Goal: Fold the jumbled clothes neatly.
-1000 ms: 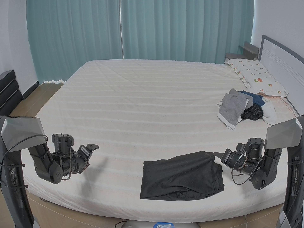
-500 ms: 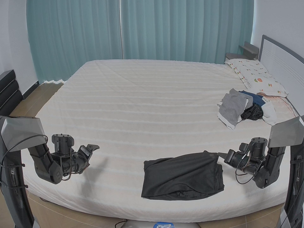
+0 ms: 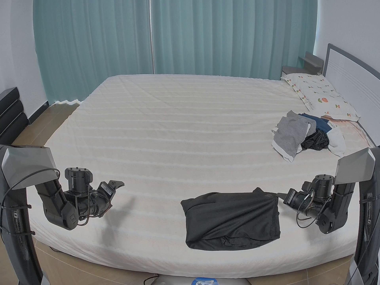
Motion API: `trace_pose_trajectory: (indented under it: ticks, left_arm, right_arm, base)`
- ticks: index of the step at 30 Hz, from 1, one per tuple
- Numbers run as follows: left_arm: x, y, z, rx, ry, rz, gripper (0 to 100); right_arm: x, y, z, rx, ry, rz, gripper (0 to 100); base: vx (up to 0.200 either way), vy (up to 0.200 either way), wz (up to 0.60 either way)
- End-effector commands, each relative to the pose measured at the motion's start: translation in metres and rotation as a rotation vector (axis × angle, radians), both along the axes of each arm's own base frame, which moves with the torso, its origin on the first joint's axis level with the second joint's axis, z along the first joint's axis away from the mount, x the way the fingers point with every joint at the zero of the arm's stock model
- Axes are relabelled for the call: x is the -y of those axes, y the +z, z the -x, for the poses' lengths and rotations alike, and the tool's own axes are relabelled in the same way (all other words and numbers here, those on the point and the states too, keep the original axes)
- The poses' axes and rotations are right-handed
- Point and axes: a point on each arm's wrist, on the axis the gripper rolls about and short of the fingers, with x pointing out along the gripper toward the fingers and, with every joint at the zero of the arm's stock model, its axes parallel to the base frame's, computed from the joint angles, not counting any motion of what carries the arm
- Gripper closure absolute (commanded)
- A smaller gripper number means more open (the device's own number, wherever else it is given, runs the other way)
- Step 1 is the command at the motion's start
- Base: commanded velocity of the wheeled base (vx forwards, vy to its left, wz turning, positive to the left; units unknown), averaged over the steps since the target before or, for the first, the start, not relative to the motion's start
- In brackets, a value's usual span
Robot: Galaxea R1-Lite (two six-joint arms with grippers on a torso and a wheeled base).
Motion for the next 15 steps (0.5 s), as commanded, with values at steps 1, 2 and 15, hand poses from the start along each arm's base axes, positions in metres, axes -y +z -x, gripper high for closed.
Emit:
trace_pose_trajectory:
  ticks: [1,2,15]
  left_arm:
    - [0.000,0.000,0.000,-0.001,0.000,0.001,0]
    - [0.000,0.000,0.000,-0.001,0.001,0.000,0]
    - [0.000,-0.001,-0.001,-0.001,0.001,0.000,0]
  right_arm:
    - [-0.005,-0.003,0.000,-0.005,0.015,0.001,100]
    - [-0.006,-0.003,0.000,-0.005,0.017,0.001,100]
    - [0.004,0.028,0.054,0.055,0.321,0.014,0]
  base:
    - [0.000,0.000,0.00]
    - [0.000,0.000,0.00]
    - [0.000,0.000,0.00]
